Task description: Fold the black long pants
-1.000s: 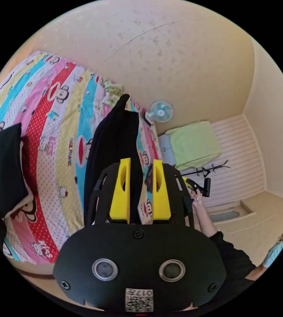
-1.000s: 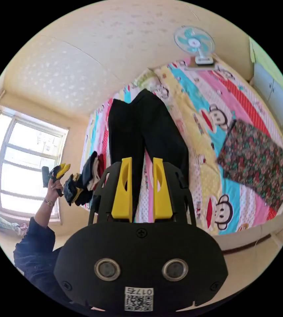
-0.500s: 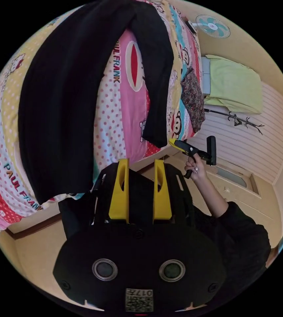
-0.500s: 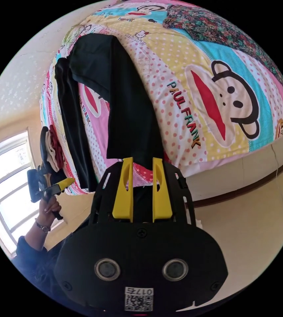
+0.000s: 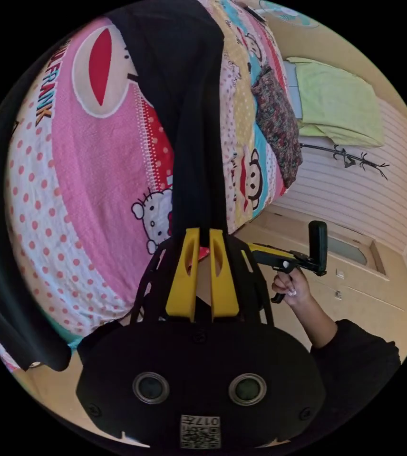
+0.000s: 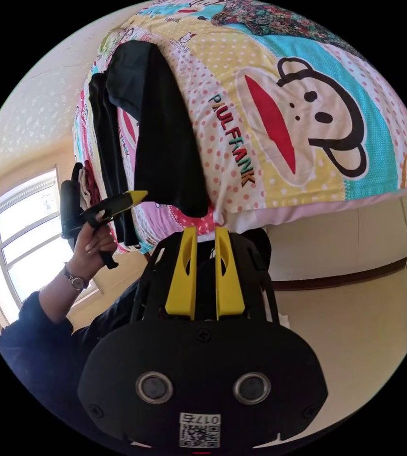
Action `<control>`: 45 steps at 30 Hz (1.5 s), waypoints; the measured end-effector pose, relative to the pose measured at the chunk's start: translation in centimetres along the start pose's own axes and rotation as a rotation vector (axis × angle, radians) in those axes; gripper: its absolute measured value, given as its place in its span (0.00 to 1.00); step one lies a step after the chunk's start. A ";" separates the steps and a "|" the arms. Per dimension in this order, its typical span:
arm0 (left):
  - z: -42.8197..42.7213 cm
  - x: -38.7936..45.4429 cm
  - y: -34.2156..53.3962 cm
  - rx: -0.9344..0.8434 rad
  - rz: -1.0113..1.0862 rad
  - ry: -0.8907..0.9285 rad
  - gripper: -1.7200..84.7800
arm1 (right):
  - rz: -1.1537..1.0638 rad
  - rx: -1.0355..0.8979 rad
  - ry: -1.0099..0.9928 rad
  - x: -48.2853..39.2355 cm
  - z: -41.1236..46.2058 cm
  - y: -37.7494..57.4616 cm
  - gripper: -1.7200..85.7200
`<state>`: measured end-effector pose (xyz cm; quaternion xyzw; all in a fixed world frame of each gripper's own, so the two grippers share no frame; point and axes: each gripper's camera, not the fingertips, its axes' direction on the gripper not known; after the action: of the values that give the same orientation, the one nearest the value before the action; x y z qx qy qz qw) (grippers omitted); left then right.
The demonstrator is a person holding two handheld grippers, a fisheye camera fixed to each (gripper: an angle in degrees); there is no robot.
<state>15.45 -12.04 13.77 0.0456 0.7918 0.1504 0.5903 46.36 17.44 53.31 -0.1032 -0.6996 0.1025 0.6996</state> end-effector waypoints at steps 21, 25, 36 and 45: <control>-25.3 1.4 21.4 0.600 0.007 0.541 0.07 | -0.179 0.360 -0.317 -5.6 -16.4 -38.1 0.21; -28.1 -1.4 23.9 0.629 -0.014 0.671 0.07 | -0.192 0.329 -0.132 -7.1 -11.9 -41.4 0.16; -36.2 -14.7 35.8 0.732 -0.268 0.880 0.07 | -0.573 0.206 -0.259 -24.0 4.8 -38.8 0.06; -41.9 -27.3 39.3 0.424 -0.527 0.590 0.08 | -0.557 0.124 -0.059 -24.2 17.1 -32.6 0.12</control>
<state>-20.29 10.74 61.23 -0.0825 0.9241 -0.1640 0.3351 29.18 -20.72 39.56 0.1387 -0.7135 -0.0481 0.6851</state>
